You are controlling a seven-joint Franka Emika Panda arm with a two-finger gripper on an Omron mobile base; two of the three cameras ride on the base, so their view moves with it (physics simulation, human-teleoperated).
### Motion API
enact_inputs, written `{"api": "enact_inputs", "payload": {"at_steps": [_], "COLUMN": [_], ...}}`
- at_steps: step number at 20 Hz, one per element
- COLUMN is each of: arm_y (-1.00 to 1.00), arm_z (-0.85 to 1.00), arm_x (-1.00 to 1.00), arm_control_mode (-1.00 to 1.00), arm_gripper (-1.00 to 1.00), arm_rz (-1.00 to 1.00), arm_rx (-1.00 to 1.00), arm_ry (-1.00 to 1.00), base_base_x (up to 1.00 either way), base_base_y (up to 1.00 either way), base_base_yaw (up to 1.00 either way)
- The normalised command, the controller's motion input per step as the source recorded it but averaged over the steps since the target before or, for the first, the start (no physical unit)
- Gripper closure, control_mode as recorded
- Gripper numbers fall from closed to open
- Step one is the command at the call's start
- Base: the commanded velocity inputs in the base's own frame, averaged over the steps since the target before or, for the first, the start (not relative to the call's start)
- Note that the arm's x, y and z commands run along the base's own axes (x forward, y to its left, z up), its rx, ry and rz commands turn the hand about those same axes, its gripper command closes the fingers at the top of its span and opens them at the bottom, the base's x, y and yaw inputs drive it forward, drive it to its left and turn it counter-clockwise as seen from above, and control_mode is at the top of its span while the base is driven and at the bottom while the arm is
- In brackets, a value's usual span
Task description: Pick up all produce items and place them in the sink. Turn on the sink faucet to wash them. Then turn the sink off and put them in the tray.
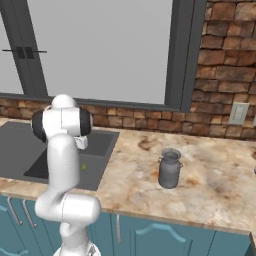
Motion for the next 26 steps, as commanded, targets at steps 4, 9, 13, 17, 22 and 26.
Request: {"api": "enact_inputs", "payload": {"at_steps": [4, 9, 13, 17, 22, 26], "arm_y": [0.23, 0.14, 0.01, 0.0, 0.03, 0.01], "arm_z": [-0.48, -0.46, -0.36, -0.34, -0.41, -0.33], "arm_x": [0.09, 0.17, 0.2, 0.23, 0.13, 0.0], "arm_control_mode": [-1.0, -1.0, -1.0, -1.0, -1.0, -1.0], "arm_gripper": [-1.0, -1.0, -1.0, -1.0, -1.0, -1.0], "arm_rz": [0.01, 0.03, 0.03, 0.03, 0.04, 0.05], "arm_rx": [-0.04, -0.01, 0.0, 0.0, 0.0, 0.0], "arm_ry": [0.08, 0.0, 0.0, 0.0, 0.0, 0.0], "base_base_x": [0.0, 0.0, 0.0, 0.0, 0.0, 0.0], "base_base_y": [0.0, 0.0, 0.0, 0.0, 0.0, 0.0], "base_base_yaw": [0.0, 0.0, 0.0, 0.0, 0.0, 0.0]}}
